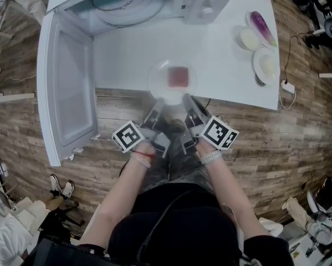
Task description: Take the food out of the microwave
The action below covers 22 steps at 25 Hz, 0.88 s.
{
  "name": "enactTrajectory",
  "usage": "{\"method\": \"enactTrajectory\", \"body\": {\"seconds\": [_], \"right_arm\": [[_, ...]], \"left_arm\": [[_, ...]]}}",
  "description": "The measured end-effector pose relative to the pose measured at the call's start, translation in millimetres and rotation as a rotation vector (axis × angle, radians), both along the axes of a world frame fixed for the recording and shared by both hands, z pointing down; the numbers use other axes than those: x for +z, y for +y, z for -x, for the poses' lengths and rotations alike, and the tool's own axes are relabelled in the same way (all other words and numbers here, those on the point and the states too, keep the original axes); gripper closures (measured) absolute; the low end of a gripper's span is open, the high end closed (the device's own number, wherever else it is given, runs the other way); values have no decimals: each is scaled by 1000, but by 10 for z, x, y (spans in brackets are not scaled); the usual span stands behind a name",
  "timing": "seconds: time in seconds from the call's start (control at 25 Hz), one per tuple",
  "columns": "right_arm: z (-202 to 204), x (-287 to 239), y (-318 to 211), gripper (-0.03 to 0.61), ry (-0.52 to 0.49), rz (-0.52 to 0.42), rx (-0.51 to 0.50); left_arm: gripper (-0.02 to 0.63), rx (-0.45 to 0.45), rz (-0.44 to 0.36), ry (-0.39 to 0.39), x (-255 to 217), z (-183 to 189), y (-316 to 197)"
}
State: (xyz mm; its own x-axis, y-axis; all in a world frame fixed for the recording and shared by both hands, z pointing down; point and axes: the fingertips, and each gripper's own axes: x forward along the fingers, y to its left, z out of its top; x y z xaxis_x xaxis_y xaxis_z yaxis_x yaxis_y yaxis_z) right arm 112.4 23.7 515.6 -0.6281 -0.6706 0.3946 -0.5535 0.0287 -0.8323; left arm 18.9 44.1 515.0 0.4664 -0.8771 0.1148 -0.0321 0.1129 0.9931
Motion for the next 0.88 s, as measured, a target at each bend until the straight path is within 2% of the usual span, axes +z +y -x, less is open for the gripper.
{"method": "enactTrajectory", "body": {"seconds": [0.56,0.88], "right_arm": [[-53,-28,131,506,29,12,28],[108,31,284,522,42,29,-27]], "left_arm": [[594,-3,5,15,-2,-8,-101],[594,-2,6,20,-2,-34,-165]]}}
